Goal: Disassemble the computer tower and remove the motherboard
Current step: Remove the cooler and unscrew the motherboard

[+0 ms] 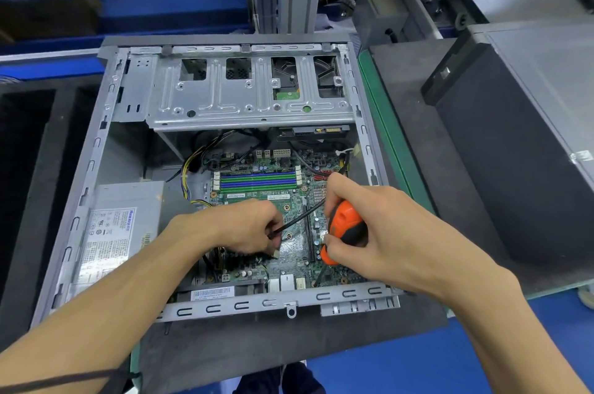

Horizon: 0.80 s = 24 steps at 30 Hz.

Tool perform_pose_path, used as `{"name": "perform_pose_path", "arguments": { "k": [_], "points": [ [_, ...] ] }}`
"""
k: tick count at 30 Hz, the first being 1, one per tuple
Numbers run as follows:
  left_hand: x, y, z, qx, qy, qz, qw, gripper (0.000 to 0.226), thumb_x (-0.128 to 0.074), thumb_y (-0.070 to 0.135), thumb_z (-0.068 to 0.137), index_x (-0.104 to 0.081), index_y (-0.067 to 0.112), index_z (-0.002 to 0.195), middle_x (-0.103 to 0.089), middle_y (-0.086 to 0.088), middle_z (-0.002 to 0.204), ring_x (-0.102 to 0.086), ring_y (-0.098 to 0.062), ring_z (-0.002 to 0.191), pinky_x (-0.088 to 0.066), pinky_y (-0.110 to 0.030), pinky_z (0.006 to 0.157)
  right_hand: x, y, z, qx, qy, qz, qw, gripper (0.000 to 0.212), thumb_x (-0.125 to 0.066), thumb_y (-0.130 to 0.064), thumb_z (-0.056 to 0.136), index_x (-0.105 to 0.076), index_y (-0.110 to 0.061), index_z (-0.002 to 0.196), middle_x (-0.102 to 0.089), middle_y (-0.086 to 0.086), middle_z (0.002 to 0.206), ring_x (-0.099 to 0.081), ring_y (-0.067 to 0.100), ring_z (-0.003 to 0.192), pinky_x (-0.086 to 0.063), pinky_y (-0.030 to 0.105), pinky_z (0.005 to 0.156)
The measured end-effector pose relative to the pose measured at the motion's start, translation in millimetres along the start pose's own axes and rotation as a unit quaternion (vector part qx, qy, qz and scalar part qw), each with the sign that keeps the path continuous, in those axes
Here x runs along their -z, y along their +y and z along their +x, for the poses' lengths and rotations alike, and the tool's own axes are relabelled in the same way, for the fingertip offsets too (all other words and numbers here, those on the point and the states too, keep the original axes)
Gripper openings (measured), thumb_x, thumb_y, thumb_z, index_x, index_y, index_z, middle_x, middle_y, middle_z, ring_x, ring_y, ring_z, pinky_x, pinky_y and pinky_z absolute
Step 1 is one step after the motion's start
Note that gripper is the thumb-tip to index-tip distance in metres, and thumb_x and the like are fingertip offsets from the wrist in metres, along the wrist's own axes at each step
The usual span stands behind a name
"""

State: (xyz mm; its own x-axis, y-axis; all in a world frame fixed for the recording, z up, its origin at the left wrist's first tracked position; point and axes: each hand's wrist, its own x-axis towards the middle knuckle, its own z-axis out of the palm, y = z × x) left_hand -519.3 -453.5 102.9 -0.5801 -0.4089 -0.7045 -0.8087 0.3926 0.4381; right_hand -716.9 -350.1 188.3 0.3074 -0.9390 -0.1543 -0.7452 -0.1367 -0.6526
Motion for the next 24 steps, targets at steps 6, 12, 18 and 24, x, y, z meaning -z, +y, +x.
{"name": "perform_pose_path", "arguments": {
  "k": [6, 12, 18, 24],
  "points": [
    [-0.2, 0.1, -0.9, -0.001, -0.001, 0.000, 1.000, 0.012, -0.068, 0.023, 0.091, -0.061, 0.026, 0.082, -0.063, 0.006, 0.082, -0.054, -0.010, 0.070, -0.044, -0.022, 0.060, -0.6, -3.4, -4.5, 0.007, 0.006, -0.011, 1.000, 0.028, -0.065, -0.035, 0.084, -0.038, -0.034, 0.092, -0.058, -0.013, 0.079, -0.054, 0.013, 0.070, -0.049, 0.034, 0.060],
    [-0.9, -0.6, -1.3, -0.006, 0.003, 0.005, 1.000, 0.009, -0.066, 0.023, 0.091, -0.061, 0.025, 0.083, -0.062, 0.005, 0.079, -0.052, -0.010, 0.065, -0.043, -0.023, 0.057, 1.2, -2.4, -7.2, 0.013, 0.015, 0.011, 1.000, 0.028, -0.067, -0.032, 0.085, -0.040, -0.032, 0.093, -0.063, -0.012, 0.078, -0.057, 0.014, 0.074, -0.050, 0.034, 0.063],
    [-1.2, -0.9, -1.8, -0.008, 0.003, 0.009, 1.000, 0.010, -0.067, 0.023, 0.091, -0.061, 0.025, 0.082, -0.061, 0.006, 0.077, -0.052, -0.009, 0.064, -0.041, -0.022, 0.056, -1.6, -2.8, -6.7, 0.018, 0.015, -0.004, 1.000, 0.029, -0.067, -0.032, 0.084, -0.039, -0.033, 0.092, -0.060, -0.012, 0.080, -0.055, 0.015, 0.073, -0.050, 0.035, 0.064],
    [-1.1, -1.0, -1.3, -0.006, 0.002, -0.001, 1.000, 0.009, -0.066, 0.023, 0.090, -0.062, 0.023, 0.082, -0.060, 0.004, 0.077, -0.052, -0.012, 0.065, -0.044, -0.026, 0.059, -1.1, -1.6, -8.3, 0.028, 0.018, -0.006, 0.999, 0.028, -0.067, -0.032, 0.084, -0.041, -0.029, 0.094, -0.062, -0.012, 0.081, -0.056, 0.016, 0.076, -0.047, 0.028, 0.063]
  ]
}}
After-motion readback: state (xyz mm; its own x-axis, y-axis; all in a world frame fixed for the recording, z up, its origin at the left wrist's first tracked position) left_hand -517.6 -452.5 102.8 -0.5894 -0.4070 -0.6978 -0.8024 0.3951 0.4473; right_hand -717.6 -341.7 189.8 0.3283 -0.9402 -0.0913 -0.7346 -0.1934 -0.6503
